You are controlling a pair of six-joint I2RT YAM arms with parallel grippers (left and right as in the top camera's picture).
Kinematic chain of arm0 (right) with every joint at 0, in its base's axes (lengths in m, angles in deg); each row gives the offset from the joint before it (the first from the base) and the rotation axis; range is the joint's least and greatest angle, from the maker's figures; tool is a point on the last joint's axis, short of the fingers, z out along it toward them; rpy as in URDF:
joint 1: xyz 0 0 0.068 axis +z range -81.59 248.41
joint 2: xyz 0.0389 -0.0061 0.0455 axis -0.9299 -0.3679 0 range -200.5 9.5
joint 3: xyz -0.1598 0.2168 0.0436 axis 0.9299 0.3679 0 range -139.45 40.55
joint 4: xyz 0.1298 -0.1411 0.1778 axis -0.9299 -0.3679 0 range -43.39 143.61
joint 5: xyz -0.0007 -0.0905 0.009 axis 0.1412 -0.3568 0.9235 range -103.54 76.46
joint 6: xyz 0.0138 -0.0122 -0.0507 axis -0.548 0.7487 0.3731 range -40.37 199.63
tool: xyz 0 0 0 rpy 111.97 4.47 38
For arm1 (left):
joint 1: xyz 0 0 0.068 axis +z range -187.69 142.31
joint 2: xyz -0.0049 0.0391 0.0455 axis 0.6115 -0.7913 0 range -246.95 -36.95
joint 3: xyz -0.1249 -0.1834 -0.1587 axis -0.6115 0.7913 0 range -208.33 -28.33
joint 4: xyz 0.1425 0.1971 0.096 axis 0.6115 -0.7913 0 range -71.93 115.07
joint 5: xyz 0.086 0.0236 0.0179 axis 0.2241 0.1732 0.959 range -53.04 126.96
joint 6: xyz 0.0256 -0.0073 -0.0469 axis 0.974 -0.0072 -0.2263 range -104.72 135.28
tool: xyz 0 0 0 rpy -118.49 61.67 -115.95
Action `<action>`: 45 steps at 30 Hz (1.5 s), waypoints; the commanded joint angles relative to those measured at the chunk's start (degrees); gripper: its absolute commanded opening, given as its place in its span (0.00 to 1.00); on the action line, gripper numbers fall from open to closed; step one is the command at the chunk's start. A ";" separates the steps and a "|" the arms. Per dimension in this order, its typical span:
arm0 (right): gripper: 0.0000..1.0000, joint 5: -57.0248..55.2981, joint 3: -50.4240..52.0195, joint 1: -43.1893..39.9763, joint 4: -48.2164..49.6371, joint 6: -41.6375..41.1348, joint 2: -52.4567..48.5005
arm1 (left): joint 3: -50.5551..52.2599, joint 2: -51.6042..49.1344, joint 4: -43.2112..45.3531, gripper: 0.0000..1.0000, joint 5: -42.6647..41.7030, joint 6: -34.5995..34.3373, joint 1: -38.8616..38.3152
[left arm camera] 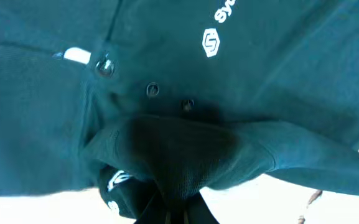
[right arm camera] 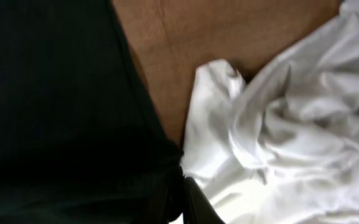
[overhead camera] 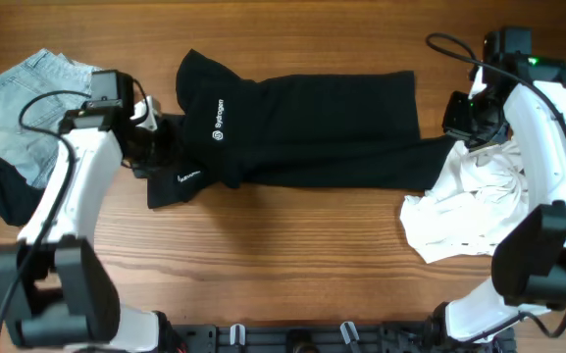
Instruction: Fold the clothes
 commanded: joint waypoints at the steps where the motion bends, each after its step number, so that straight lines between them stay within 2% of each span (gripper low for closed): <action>1: 0.10 0.37 -0.85 0.22 3.80 2.36 -4.11 | -0.52 -3.58 5.35 0.04 -1.44 -0.39 -0.09; 5: 0.10 1.57 -0.85 0.24 9.57 2.36 -8.74 | -0.50 -6.03 8.94 0.04 -1.01 -0.59 -0.09; 8: 0.16 3.28 -0.85 0.26 15.15 2.36 -12.09 | -0.52 -7.37 10.84 0.04 2.47 -2.03 -0.09; 9: 0.28 3.34 -0.87 0.26 17.35 2.29 -12.87 | -0.50 -7.37 11.56 0.04 4.46 -3.48 -0.09; 10: 0.56 3.50 -0.87 0.26 18.53 2.38 -13.07 | -0.52 -7.37 12.22 0.14 5.38 -4.52 -0.09; 11: 0.64 3.48 -0.87 0.22 18.16 2.40 -13.00 | -0.50 -7.37 12.24 0.37 5.25 -4.52 -0.09; 13: 0.64 3.50 -0.87 0.15 13.86 2.34 -12.92 | -0.52 -7.37 9.07 0.40 5.29 -4.48 -0.09; 15: 0.54 4.04 -0.39 0.20 7.45 2.45 -12.94 | -0.50 -7.37 3.61 0.49 7.10 -4.46 -0.09; 16: 0.48 4.55 0.17 0.35 6.34 2.99 -12.94 | -0.50 -7.37 2.38 0.49 7.76 -4.46 -0.11; 20: 0.31 10.03 4.87 1.22 7.23 6.88 -12.94 | 1.68 -7.37 -0.15 0.45 8.70 -4.46 -0.09; 22: 0.31 10.19 7.21 1.55 8.92 6.88 -12.94 | 4.46 -7.37 1.44 0.41 10.03 -4.48 -0.09; 25: 0.25 10.16 9.66 1.53 11.06 7.21 -12.94 | 9.07 -7.37 5.20 0.37 10.91 -4.50 -0.09; 30: 0.22 6.58 13.46 1.53 13.25 7.63 -12.98 | 14.27 -7.37 7.80 0.36 20.13 -4.52 -0.09; 36: 0.22 0.17 16.20 1.36 12.83 3.96 -12.98 | 14.78 -7.37 5.09 0.38 20.13 -4.50 0.31; 38: 0.20 -4.26 16.20 1.36 11.06 0.50 -12.98 | 14.75 -7.04 2.75 0.39 19.91 -5.14 1.70; 41: 0.17 -1.66 15.50 1.36 10.91 0.92 -12.96 | 13.14 -4.74 1.90 0.43 15.45 -3.45 1.97; 45: 0.31 0.61 10.99 1.38 8.57 0.85 -12.44 | 9.09 1.66 3.06 0.50 8.70 -2.45 -1.27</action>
